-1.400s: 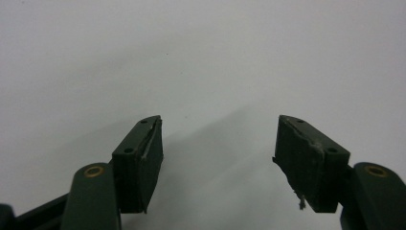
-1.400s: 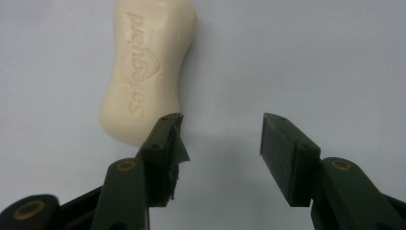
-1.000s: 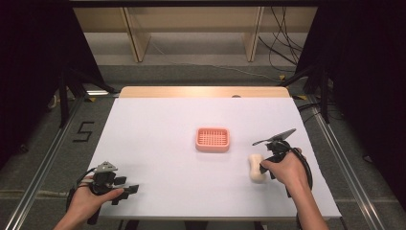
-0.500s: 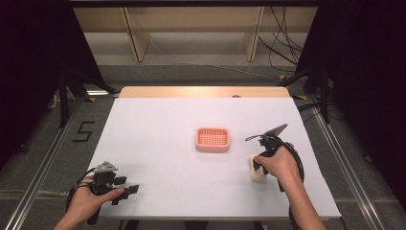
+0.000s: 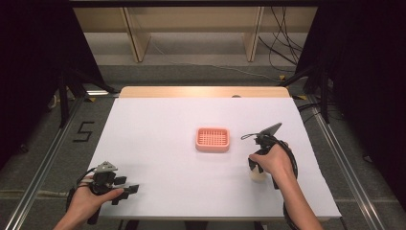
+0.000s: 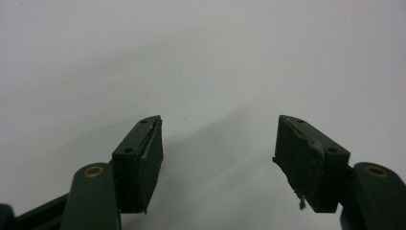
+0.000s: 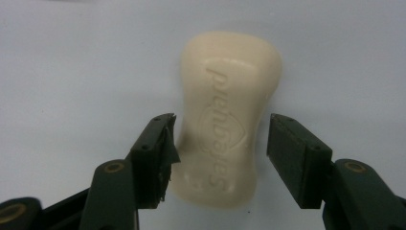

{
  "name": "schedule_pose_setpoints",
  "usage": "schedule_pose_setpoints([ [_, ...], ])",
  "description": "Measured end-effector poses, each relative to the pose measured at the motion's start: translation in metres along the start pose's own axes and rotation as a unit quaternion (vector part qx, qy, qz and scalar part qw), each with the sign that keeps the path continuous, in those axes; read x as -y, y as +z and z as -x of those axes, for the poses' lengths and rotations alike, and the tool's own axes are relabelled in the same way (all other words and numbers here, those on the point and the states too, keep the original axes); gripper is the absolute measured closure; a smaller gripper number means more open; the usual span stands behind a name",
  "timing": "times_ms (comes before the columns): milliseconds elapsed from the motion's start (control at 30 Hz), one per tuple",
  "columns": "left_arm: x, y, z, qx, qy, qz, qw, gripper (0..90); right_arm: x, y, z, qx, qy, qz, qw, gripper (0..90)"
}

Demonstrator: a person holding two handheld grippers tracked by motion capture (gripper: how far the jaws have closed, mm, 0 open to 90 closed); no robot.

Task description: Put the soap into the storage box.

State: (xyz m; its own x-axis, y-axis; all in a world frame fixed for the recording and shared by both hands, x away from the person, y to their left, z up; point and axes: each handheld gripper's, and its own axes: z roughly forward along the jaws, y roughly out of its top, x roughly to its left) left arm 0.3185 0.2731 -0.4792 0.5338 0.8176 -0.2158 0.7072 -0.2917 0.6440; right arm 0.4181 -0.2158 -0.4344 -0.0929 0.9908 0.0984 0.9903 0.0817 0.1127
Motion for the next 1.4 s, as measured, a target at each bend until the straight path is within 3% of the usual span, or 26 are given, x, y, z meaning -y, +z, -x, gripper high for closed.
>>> schedule_pose_setpoints([
  [33,0.0,0.001,0.001,-0.005,-0.003,0.002,1.0,33.3,-0.002,0.002,-0.004,-0.001,0.026,-0.003,0.9997,42.5],
  [67,0.0,0.0,0.001,-0.008,-0.003,0.001,1.0,33.3,-0.002,0.001,-0.007,-0.006,0.033,-0.008,0.9994,42.6],
  [100,0.0,0.0,0.002,-0.009,-0.004,0.001,1.0,33.3,-0.003,0.003,-0.004,0.0,0.013,-0.009,0.9999,42.6],
  [167,0.0,0.0,0.002,-0.009,-0.004,0.001,1.0,33.3,-0.004,0.005,-0.005,0.004,0.008,-0.011,0.9999,42.5],
  [200,0.0,0.001,0.0,-0.005,0.003,0.003,1.0,33.3,-0.003,0.006,-0.003,0.008,-0.012,-0.008,0.9999,42.3],
  [233,0.0,0.001,0.0,-0.004,-0.002,-0.001,1.0,33.3,-0.005,0.005,-0.006,0.007,0.009,-0.017,0.9998,42.3],
  [267,0.0,0.001,0.0,-0.004,-0.006,0.0,1.0,33.3,-0.006,0.006,-0.006,0.008,0.01,-0.016,0.9998,42.3],
  [300,0.0,0.001,0.0,-0.004,-0.005,0.0,1.0,33.3,-0.006,0.008,-0.004,0.017,-0.007,-0.018,0.9997,42.3],
  [333,0.0,0.001,0.0,-0.004,-0.002,0.0,1.0,33.3,-0.007,0.008,-0.008,0.012,0.011,-0.018,0.9997,42.3],
  [367,0.0,0.001,0.0,-0.003,0.002,-0.001,1.0,33.3,-0.006,0.011,-0.003,0.026,-0.026,-0.018,0.9992,42.3],
  [400,0.0,0.001,0.0,-0.003,0.002,0.0,1.0,33.3,-0.006,0.012,-0.004,0.027,-0.025,-0.02,0.9991,42.2],
  [467,0.0,0.0,0.0,0.001,-0.002,0.0,1.0,33.3,-0.01,0.014,-0.011,0.02,0.026,-0.025,0.9991,42.2],
  [500,0.0,-0.001,-0.001,0.002,0.007,-0.007,1.0,33.3,-0.01,0.014,-0.011,0.017,0.019,-0.024,0.9994,42.3],
  [533,0.0,0.0,-0.001,0.002,0.002,-0.003,1.0,33.3,-0.01,0.016,-0.008,0.024,0.001,-0.026,0.9994,42.3],
  [633,0.0,0.0,-0.001,0.002,0.002,-0.003,1.0,33.3,-0.012,0.017,-0.012,0.021,0.023,-0.029,0.9991,42.7],
  [667,0.0,0.0,0.0,0.002,0.001,-0.003,1.0,33.3,-0.011,0.019,-0.007,0.032,-0.015,-0.024,0.9991,43.0],
  [700,0.0,-0.001,-0.001,0.002,0.002,-0.003,1.0,33.3,-0.012,0.022,-0.008,0.016,0.005,-0.017,0.9997,43.1],
  [733,0.0,0.0,0.0,0.002,0.001,-0.002,1.0,33.3,-0.012,0.021,-0.007,0.014,-0.002,-0.025,0.9996,43.4],
  [767,0.0,0.0,0.0,0.002,0.0,-0.001,1.0,33.3,-0.013,0.02,-0.009,0.017,0.004,-0.031,0.9994,43.8],
  [800,0.0,0.0,0.0,0.002,0.0,-0.001,1.0,33.3,-0.013,0.02,-0.008,0.03,-0.008,-0.039,0.9987,44.4],
  [833,0.0,0.0,0.0,0.002,-0.001,-0.001,1.0,33.3,-0.014,0.02,-0.009,0.029,0.004,-0.039,0.9988,44.6],
  [1000,0.0,0.0,0.0,0.001,-0.001,-0.001,1.0,33.3,-0.013,0.022,-0.008,0.039,-0.006,-0.029,0.9988,47.0],
  [1067,0.0,-0.001,0.0,0.001,0.0,0.0,1.0,33.3,-0.015,0.02,-0.01,0.034,0.006,-0.048,0.9983,48.5],
  [1100,0.0,-0.001,0.0,0.001,-0.001,0.0,1.0,33.3,-0.016,0.02,-0.01,0.033,0.008,-0.044,0.9985,49.6],
  [1167,0.0,-0.001,-0.001,0.0,0.002,-0.001,1.0,33.3,-0.015,0.02,-0.008,0.034,-0.013,-0.046,0.9983,50.0],
  [1400,0.0,-0.001,-0.001,-0.001,0.001,0.0,1.0,33.3,-0.015,0.021,-0.007,0.035,-0.032,-0.044,0.9979,50.2],
])
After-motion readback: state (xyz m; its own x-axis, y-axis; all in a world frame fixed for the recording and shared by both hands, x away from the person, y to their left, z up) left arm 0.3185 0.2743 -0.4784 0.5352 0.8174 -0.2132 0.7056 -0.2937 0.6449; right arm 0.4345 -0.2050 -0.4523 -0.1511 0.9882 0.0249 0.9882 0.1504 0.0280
